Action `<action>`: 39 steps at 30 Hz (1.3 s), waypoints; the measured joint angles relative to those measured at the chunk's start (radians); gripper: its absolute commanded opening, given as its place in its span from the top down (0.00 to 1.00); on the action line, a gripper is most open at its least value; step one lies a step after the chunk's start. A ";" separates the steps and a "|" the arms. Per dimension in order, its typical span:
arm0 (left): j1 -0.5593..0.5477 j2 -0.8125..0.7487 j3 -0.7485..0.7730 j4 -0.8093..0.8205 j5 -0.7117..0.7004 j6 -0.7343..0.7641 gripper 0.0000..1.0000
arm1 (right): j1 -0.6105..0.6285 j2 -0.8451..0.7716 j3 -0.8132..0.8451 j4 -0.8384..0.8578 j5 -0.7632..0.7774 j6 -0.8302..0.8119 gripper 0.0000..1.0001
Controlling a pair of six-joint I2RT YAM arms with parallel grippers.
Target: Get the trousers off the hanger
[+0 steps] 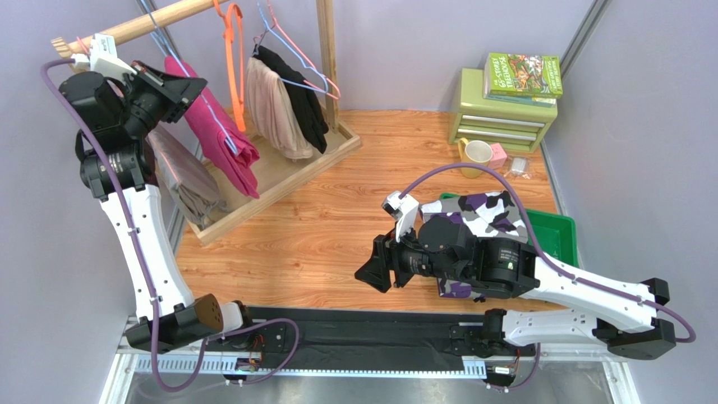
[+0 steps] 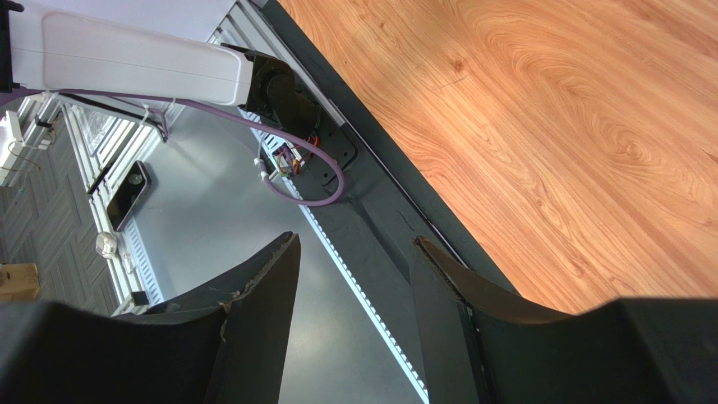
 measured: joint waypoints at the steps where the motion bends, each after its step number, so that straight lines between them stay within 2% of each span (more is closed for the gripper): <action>1: 0.000 -0.003 0.013 0.000 -0.001 0.003 1.00 | 0.001 0.005 0.002 0.000 0.000 0.000 0.44; 10: 0.000 -0.114 0.000 -0.082 -0.023 0.041 1.00 | 0.014 0.025 0.005 0.000 0.002 0.000 0.45; 18: 0.000 -0.315 -0.112 -0.148 -0.005 0.034 1.00 | 0.015 0.059 0.041 -0.014 0.009 -0.013 0.44; 26: -0.038 -0.497 -0.194 -0.158 -0.008 -0.038 1.00 | 0.015 0.116 0.119 -0.062 0.042 -0.068 0.43; 33: -0.073 -0.586 -0.196 -0.190 -0.029 -0.133 1.00 | 0.025 0.164 0.209 -0.015 0.076 -0.181 0.29; 34: -0.073 -0.586 -0.196 -0.201 -0.039 -0.145 1.00 | 0.031 0.182 0.228 0.003 0.086 -0.208 0.24; 39: -0.073 -0.570 -0.211 -0.243 -0.083 -0.184 1.00 | 0.080 0.322 0.376 0.080 0.147 -0.338 0.14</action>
